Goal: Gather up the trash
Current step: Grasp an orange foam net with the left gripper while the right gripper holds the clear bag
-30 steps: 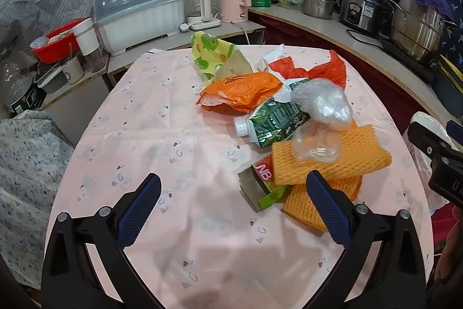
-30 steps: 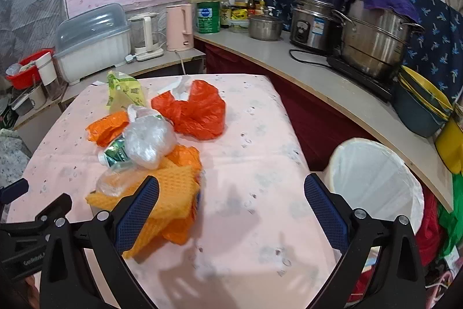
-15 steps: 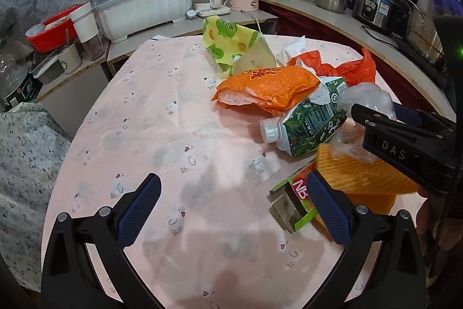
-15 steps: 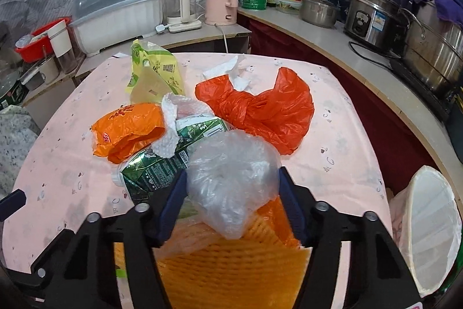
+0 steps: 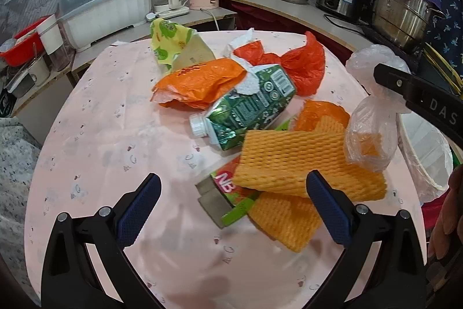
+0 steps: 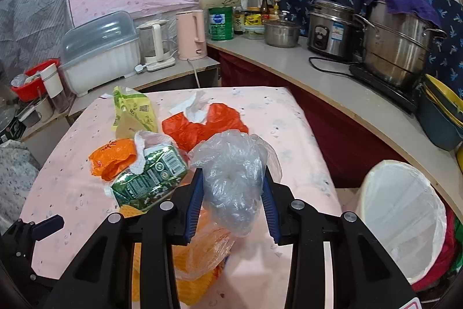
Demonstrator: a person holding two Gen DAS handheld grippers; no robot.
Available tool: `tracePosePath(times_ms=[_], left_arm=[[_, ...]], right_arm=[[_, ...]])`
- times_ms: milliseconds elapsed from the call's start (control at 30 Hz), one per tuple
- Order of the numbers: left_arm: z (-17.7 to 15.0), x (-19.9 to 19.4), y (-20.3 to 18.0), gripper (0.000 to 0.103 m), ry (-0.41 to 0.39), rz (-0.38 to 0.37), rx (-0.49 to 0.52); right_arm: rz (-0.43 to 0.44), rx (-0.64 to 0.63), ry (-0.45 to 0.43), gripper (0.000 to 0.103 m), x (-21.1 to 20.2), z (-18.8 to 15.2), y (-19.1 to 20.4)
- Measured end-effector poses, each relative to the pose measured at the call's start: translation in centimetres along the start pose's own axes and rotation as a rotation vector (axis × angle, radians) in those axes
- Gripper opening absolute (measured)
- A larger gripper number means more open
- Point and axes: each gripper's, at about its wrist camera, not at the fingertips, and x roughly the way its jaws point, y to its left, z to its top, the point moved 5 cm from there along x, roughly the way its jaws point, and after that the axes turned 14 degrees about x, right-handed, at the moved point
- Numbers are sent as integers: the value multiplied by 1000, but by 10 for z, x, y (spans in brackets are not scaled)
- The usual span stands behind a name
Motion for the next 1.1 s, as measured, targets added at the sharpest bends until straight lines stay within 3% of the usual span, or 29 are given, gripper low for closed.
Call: tracePosePath(times_ms=[267, 533, 800, 967, 1100], left_arm=[[8, -7, -56, 96, -21, -109, 38], [8, 10, -96, 94, -8, -94, 140], [16, 15, -95, 52, -42, -95, 171], [19, 20, -92, 9, -24, -143, 163], [21, 15, -88, 6, -38, -165, 151]], right_arm=[[-86, 85, -32, 36, -35, -3, -62], [-151, 152, -18, 36, -46, -18, -111], [-161, 178, 23, 36, -41, -39, -130], [-146, 186, 42, 36, -37, -46, -129], [-134, 186, 44, 36, -38, -48, -128]])
